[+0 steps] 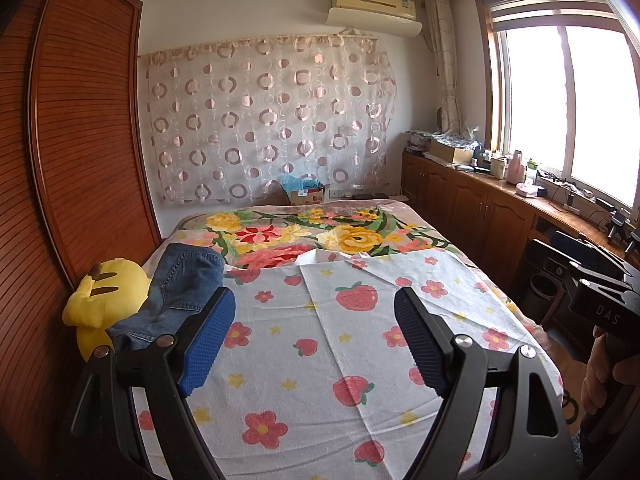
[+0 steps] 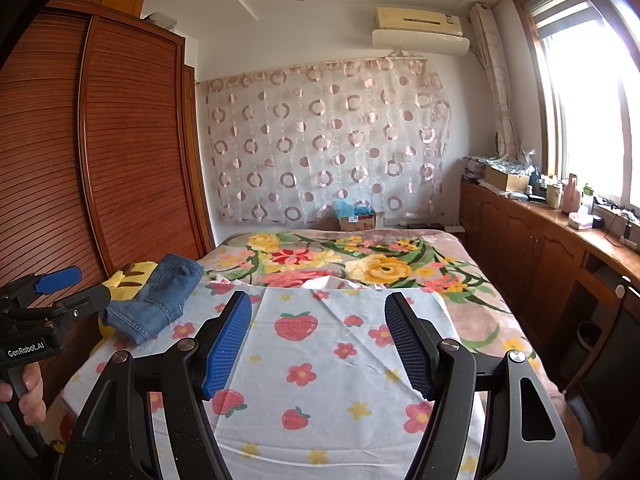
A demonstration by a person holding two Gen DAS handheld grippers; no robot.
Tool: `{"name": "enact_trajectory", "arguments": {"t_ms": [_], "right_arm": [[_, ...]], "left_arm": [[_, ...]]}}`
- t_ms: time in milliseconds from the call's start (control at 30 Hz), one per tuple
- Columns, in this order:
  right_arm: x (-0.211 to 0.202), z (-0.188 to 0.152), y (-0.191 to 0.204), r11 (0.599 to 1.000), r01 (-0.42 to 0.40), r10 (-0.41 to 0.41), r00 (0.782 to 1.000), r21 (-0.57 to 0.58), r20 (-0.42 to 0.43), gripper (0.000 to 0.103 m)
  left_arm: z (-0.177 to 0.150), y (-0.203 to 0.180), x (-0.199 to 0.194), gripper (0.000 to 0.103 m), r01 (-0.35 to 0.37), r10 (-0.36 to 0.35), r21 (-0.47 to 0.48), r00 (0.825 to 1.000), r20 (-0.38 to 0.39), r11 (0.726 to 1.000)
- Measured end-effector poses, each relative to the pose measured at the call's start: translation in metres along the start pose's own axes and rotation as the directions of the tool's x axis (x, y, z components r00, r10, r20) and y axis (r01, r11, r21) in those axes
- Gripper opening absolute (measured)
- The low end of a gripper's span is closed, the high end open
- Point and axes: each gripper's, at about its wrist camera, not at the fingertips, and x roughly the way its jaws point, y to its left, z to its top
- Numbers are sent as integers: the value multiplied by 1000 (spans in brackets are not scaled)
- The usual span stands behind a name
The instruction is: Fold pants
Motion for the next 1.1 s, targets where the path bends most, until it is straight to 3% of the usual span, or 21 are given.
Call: {"name": "enact_trajectory", "arguments": {"t_ms": [1100], "right_arm": [[-1, -1, 2, 1000, 0, 0, 1000, 1, 4, 72]], "left_arm": [[-1, 0, 0, 83, 1, -1, 0, 1000, 1, 1000]]}}
